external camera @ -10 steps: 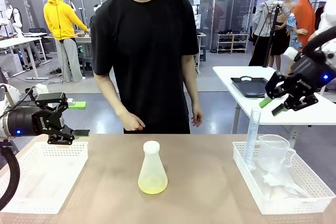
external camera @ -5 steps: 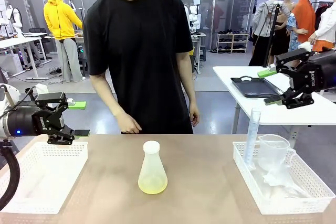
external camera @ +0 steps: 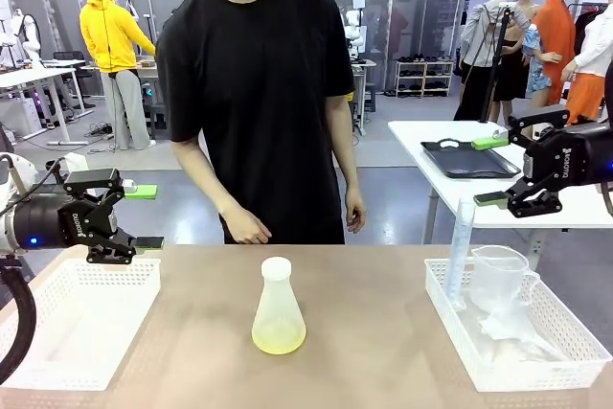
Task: Prepare the solutions needed for the experiment.
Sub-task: When the human places the Big flask in the center of the table, pick up the Big flask and place it in the left Organizing basket.
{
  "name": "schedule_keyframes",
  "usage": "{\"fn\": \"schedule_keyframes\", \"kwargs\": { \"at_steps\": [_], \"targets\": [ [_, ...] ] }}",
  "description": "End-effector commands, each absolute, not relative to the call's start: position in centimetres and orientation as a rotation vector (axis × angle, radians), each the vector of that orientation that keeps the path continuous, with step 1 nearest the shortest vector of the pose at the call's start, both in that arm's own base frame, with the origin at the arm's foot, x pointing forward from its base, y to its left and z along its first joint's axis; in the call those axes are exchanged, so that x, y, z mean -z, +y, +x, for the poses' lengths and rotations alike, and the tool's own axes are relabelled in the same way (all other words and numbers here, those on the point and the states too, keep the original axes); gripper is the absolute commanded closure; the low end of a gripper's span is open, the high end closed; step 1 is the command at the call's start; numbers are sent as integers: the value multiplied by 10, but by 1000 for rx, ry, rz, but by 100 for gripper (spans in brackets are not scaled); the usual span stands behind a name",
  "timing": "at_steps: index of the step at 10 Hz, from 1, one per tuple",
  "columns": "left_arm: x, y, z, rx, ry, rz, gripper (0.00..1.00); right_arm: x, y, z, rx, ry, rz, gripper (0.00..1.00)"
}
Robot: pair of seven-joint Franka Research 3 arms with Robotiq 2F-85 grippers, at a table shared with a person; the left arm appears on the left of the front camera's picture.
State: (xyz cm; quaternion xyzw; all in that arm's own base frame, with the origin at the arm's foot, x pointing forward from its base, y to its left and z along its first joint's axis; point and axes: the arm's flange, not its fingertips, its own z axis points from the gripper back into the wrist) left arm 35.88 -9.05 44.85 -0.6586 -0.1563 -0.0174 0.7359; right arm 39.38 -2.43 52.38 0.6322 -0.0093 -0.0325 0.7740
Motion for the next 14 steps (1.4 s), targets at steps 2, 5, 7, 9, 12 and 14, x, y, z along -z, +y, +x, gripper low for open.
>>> {"fn": "schedule_keyframes", "kwargs": {
  "at_steps": [2,5,7,9,12,14],
  "targets": [
    [-451,-92,359,28,-335,-1469,0,-524,-24,394,70,-20,1369,13],
    [-451,-92,359,28,-335,-1469,0,-524,-24,394,70,-20,1369,13],
    [-451,-92,359,28,-335,-1469,0,-524,-24,394,70,-20,1369,13],
    [-448,-90,359,38,-343,-1447,0,-524,-24,394,70,-20,1369,13],
    [-438,-130,386,360,-485,-1423,0,-524,-24,394,70,-20,1369,13],
    [-437,-150,405,510,-636,-1335,0,-524,-24,394,70,-20,1369,13]
  ]
}}
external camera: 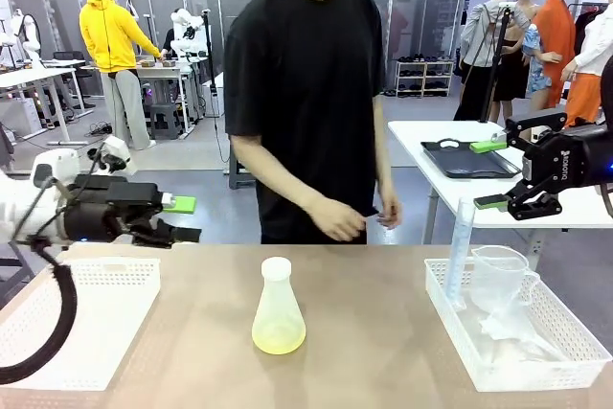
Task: Prepare the solutions needed for the experiment.
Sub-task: When the human places the Big flask in the center of the table, pick up the Big flask and place it in the left Organizing basket.
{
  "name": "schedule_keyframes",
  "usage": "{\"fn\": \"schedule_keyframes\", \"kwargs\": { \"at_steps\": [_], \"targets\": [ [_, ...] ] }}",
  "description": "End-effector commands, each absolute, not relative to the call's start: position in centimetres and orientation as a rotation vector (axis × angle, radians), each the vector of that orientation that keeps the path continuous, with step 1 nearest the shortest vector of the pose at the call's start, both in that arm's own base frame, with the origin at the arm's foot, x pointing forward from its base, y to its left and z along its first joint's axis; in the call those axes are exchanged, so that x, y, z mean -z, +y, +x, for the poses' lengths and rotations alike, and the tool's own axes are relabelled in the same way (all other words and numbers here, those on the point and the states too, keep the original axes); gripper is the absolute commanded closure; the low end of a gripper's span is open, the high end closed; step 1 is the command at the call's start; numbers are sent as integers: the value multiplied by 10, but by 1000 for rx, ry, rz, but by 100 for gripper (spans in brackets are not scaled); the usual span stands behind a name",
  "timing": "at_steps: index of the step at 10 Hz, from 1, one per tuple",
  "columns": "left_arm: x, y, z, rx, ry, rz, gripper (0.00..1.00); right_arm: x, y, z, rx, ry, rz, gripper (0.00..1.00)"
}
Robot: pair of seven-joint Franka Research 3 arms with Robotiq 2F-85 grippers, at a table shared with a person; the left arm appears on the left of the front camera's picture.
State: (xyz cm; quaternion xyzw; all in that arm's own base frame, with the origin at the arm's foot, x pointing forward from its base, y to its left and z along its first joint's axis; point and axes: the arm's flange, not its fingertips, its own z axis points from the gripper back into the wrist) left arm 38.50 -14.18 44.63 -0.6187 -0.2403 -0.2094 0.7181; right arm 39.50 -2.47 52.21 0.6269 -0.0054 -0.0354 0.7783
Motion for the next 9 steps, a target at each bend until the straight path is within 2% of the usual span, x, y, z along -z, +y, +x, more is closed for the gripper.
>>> {"fn": "schedule_keyframes", "kwargs": {
  "at_steps": [1,3,4,6,7,9],
  "targets": [
    [-431,-155,417,561,-694,-1296,0,-524,-24,394,70,-20,1369,13],
    [-409,-158,439,726,-914,-1170,0,-524,-24,394,70,-20,1369,13],
    [-399,-158,448,770,-971,-1121,0,-524,-24,394,70,-20,1369,13],
    [-397,-159,452,808,-1011,-1146,0,-524,-24,394,70,-20,1369,13],
    [-399,-159,452,857,-989,-1082,0,-524,-24,394,70,-20,1369,13],
    [-397,-149,447,806,-975,-1133,0,-524,-24,394,70,-20,1369,13]
  ]
}}
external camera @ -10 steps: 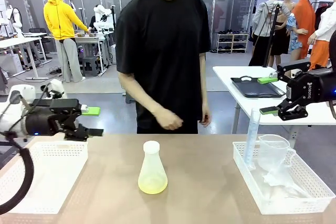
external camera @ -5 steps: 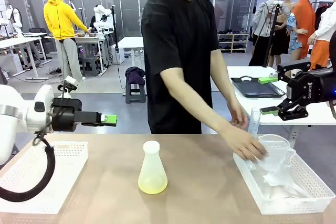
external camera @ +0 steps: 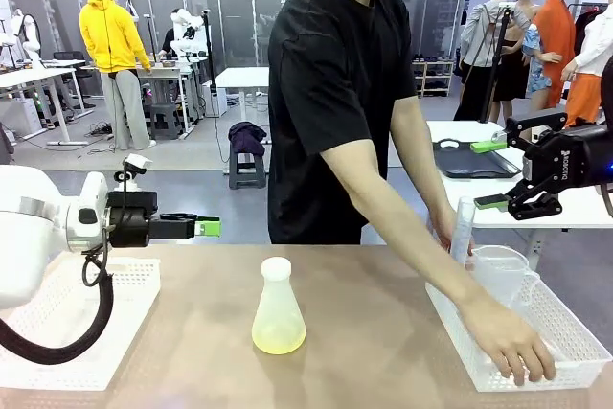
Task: Prepare the solutions needed for the experiment.
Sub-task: When the human places the Big flask in the center of the table, pick up the Big flask and place it in the left Organizing basket.
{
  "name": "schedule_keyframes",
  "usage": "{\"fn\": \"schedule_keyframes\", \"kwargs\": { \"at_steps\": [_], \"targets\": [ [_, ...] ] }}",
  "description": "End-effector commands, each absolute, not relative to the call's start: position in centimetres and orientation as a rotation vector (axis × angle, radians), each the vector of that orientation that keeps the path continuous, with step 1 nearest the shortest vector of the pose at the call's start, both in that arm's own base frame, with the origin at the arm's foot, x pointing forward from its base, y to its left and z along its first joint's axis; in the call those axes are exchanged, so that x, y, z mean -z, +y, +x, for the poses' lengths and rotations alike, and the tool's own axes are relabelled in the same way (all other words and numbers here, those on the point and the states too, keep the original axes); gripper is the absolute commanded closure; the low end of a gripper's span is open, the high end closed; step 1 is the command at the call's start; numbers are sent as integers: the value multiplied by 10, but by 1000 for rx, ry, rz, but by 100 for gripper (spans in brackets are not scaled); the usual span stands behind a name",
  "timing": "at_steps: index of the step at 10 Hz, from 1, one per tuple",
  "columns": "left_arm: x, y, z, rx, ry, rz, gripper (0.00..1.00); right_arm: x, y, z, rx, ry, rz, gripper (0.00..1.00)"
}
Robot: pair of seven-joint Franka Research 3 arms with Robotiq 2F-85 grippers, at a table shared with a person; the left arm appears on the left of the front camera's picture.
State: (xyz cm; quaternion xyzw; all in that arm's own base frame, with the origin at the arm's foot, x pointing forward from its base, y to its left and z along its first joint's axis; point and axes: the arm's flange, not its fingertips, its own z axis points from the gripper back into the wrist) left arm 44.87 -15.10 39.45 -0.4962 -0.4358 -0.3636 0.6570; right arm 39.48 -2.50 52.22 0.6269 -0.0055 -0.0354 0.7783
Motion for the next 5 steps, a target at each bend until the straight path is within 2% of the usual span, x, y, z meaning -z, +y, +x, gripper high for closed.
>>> {"fn": "schedule_keyframes", "kwargs": {
  "at_steps": [1,3,5],
  "targets": [
    [-397,-149,447,806,-975,-1133,0,-524,-24,394,70,-20,1369,13],
    [-394,-149,449,819,-987,-1124,0,-524,-24,394,70,-20,1369,13],
    [-361,-174,476,841,-1026,-1258,0,-524,-24,394,70,-20,1369,13]
  ]
}}
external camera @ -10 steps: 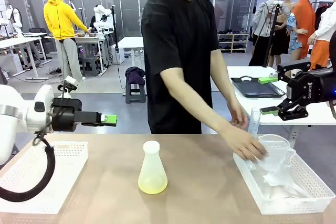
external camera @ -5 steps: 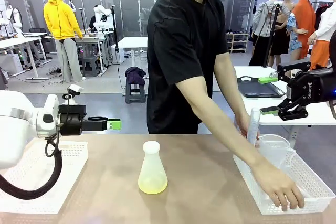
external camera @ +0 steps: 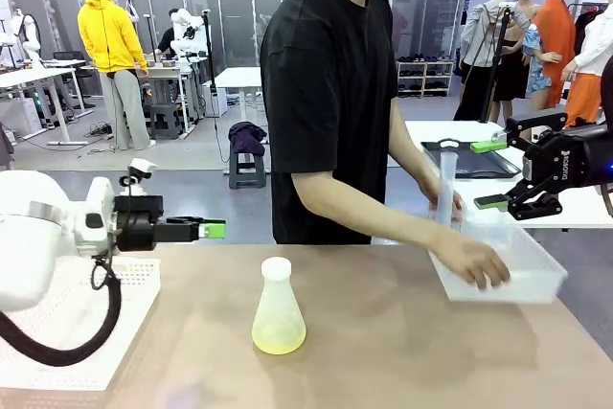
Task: Prepare the solutions needed for the experiment.
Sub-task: When the human places the Big flask in the center of the table, pick up the Big flask and place it in the left Organizing basket.
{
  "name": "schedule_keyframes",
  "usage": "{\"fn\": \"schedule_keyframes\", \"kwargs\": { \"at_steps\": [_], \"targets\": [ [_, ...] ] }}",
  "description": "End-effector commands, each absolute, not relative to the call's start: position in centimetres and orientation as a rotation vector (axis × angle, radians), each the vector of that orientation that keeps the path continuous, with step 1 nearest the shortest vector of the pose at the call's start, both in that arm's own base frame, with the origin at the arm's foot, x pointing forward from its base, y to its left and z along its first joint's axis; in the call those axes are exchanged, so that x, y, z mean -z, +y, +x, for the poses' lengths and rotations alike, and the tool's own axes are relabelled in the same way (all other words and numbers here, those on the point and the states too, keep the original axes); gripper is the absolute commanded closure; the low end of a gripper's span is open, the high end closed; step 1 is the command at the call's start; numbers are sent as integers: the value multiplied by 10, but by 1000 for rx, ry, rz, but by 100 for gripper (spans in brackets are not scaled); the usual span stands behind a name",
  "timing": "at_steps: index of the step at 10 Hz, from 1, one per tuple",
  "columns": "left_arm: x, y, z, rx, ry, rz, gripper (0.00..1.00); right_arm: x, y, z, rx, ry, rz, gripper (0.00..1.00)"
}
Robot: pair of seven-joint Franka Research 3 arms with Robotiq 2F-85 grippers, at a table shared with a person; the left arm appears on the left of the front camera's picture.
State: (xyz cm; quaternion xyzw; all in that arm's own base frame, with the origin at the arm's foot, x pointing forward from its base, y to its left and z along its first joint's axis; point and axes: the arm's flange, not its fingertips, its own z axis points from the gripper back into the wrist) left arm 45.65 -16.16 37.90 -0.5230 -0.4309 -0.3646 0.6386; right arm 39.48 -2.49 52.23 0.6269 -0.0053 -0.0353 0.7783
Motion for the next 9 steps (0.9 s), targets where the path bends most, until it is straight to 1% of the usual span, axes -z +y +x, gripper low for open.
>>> {"fn": "schedule_keyframes", "kwargs": {
  "at_steps": [1,2,4,7,8,9],
  "targets": [
    [-350,-183,479,888,-1000,-1255,0,-524,-24,394,70,-20,1369,13],
    [-339,-188,482,927,-982,-1214,0,-524,-24,394,70,-20,1369,13],
    [-320,-189,489,1034,-990,-1197,0,-524,-24,394,70,-20,1369,13],
    [-309,-195,486,1188,-974,-1125,0,-524,-24,394,70,-20,1369,13],
    [-304,-197,486,1222,-998,-1107,0,-524,-24,394,70,-20,1369,13],
    [-304,-199,483,1204,-1004,-1161,0,-524,-24,394,70,-20,1369,13]
  ]
}}
